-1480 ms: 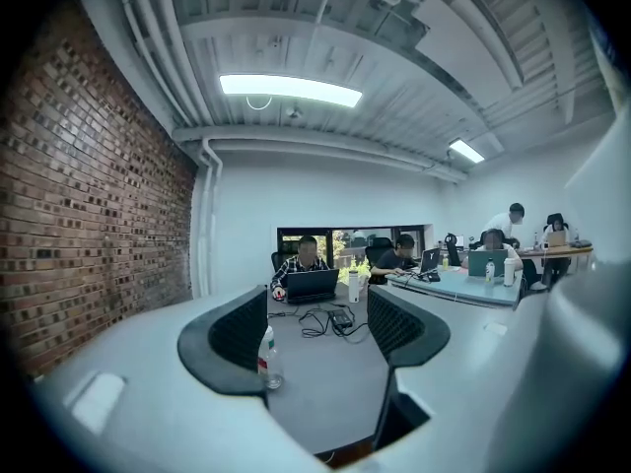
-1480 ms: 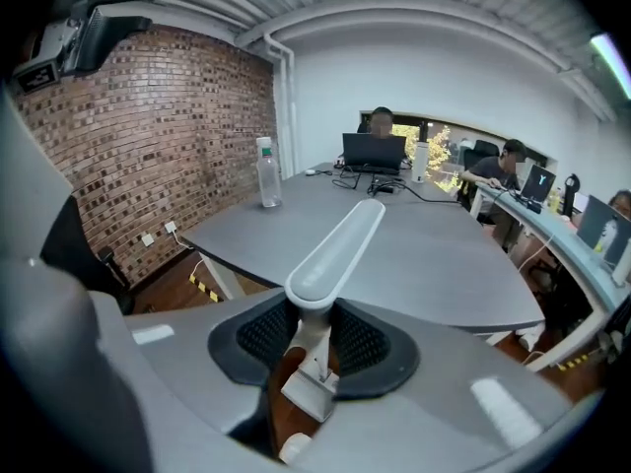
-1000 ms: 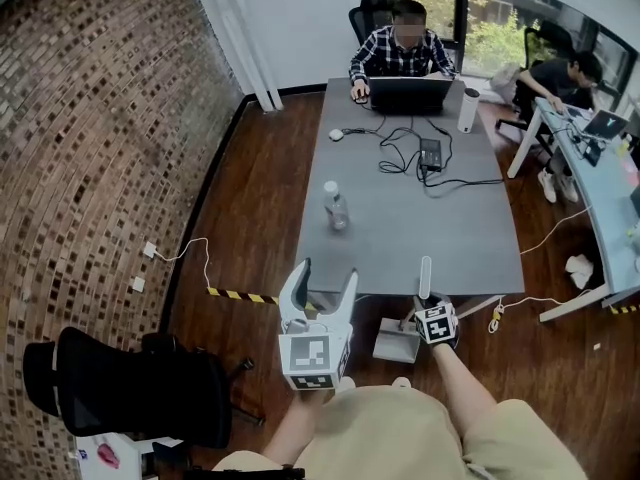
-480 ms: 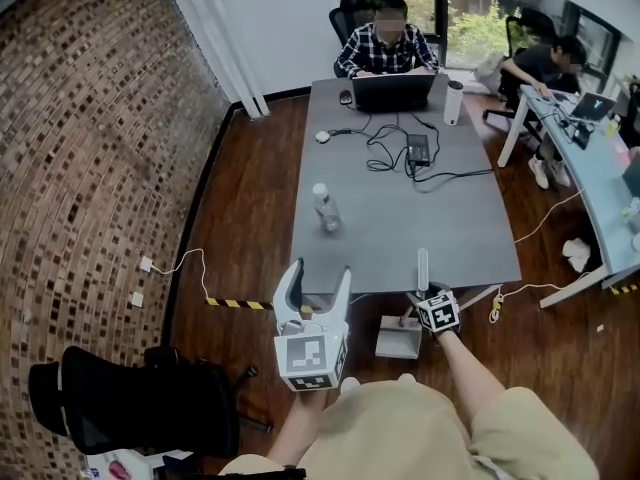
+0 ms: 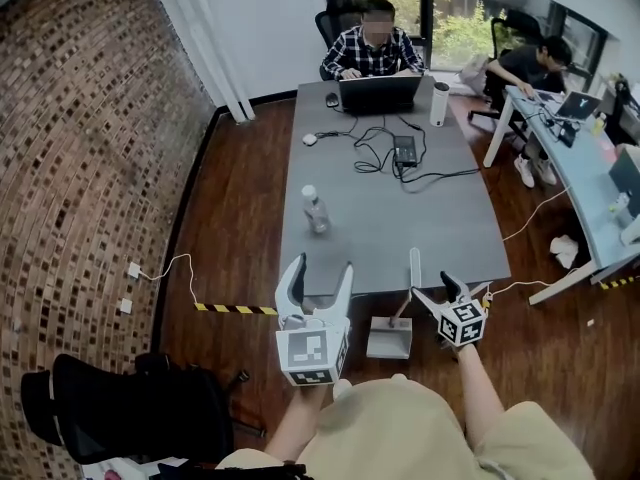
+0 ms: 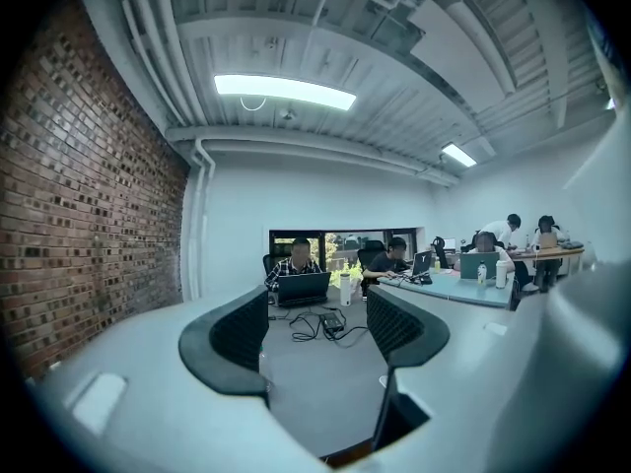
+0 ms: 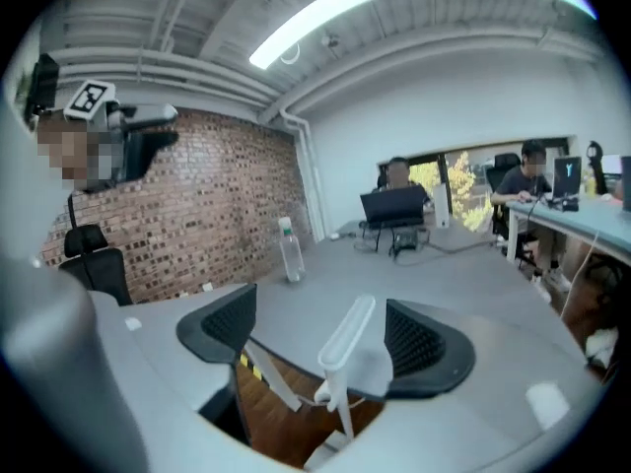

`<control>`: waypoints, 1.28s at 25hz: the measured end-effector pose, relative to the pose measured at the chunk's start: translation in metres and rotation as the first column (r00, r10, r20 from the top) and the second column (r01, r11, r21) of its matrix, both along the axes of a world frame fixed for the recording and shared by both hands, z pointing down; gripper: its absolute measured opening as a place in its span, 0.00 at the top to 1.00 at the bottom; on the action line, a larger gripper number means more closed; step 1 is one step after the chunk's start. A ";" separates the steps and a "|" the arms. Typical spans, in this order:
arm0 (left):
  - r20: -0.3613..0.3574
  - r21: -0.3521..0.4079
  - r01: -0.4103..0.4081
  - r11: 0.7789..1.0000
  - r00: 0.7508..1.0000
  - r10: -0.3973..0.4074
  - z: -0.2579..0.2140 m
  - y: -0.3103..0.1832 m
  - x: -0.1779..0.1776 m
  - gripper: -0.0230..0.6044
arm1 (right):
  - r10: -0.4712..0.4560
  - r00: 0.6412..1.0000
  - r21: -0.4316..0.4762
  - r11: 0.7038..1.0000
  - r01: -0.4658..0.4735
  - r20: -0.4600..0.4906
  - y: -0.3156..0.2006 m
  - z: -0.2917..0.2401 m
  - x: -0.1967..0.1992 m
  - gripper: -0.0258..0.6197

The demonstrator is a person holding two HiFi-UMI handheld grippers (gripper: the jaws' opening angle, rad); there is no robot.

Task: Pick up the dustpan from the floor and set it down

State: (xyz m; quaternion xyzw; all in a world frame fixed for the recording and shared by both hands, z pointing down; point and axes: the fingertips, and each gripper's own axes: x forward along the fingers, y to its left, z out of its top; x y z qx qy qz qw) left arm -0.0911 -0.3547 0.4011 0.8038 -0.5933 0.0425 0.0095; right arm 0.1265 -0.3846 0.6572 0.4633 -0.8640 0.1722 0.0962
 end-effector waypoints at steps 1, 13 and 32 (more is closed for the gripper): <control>-0.009 0.003 -0.008 1.000 1.000 0.008 0.001 -0.001 0.001 0.49 | 0.027 0.999 0.059 0.998 -0.028 0.018 0.001 -0.030 0.001 0.35; -0.042 0.048 -0.024 0.999 0.999 0.026 0.004 -0.014 0.002 0.49 | 0.290 0.957 0.471 0.840 -0.269 0.029 0.018 -0.262 -0.018 0.35; -0.131 0.096 -0.088 0.991 0.986 0.101 -0.008 -0.025 0.000 0.50 | 0.279 0.960 0.463 0.846 -0.263 0.036 0.003 -0.261 -0.040 0.35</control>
